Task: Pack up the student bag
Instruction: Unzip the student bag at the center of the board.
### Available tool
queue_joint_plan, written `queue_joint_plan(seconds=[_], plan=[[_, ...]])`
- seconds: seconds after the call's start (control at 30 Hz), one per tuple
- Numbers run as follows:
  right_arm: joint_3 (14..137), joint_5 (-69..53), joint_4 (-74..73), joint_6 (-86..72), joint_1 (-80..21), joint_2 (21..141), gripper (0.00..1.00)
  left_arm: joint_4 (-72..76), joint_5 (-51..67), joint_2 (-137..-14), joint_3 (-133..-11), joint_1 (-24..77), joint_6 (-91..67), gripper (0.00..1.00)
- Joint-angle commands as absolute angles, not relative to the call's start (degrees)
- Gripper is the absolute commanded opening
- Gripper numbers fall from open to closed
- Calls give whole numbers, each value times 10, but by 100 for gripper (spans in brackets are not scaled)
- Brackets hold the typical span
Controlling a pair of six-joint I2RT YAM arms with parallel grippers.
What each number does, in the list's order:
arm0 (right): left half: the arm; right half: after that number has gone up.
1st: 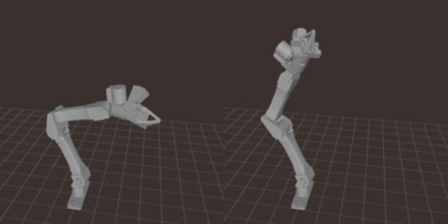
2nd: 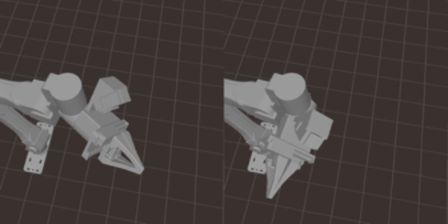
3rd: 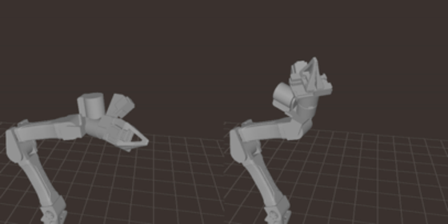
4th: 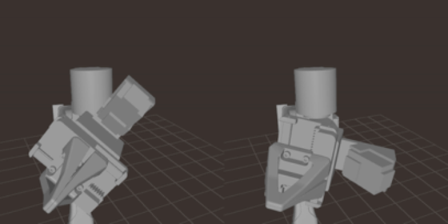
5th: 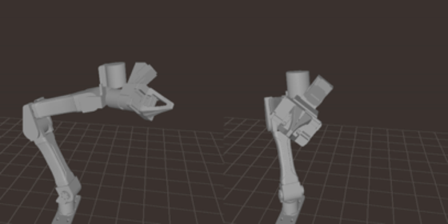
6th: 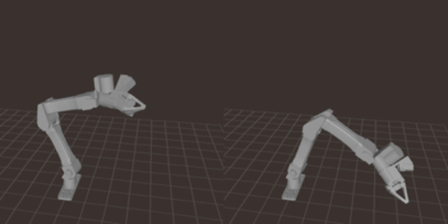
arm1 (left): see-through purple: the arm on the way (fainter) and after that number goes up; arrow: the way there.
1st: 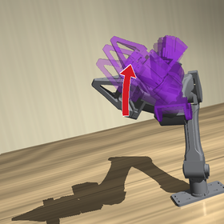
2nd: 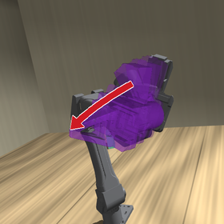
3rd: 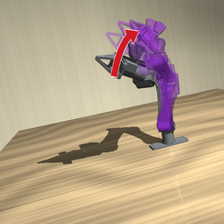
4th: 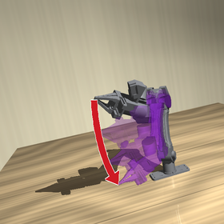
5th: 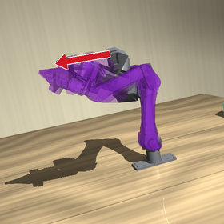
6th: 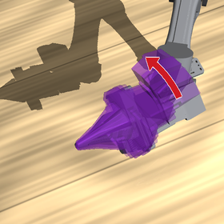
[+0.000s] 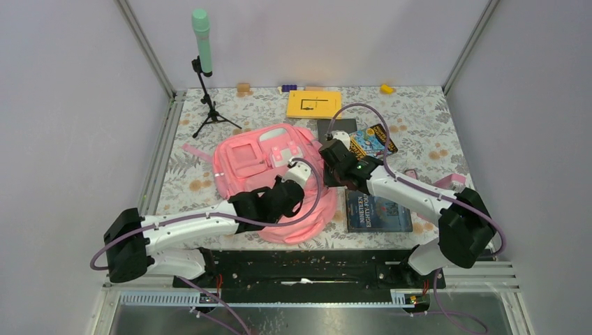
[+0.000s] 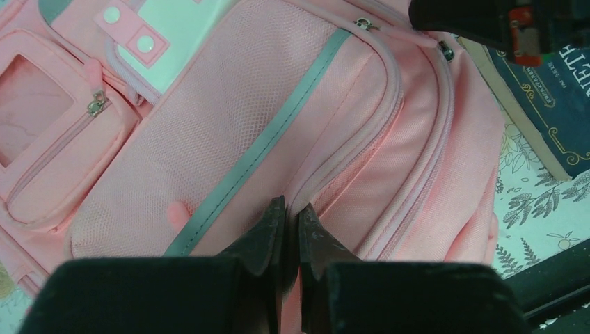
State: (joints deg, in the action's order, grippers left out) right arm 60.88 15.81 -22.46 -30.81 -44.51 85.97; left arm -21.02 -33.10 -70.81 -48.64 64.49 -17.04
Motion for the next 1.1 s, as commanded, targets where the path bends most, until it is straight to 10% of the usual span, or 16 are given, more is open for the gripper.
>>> queue_joint_plan(seconds=[0.0, 0.93, 1.07], plan=[[594, 149, -300, -318, -443, 815, 0, -151, -417, -724, -521, 614, -200, 0], [477, 124, -178, -401, -444, 709, 0, -46, -349, -814, -558, 579, -221, 0], [468, 157, -177, -321, -444, 664, 31, -48, -314, -776, -515, 578, -178, 0]])
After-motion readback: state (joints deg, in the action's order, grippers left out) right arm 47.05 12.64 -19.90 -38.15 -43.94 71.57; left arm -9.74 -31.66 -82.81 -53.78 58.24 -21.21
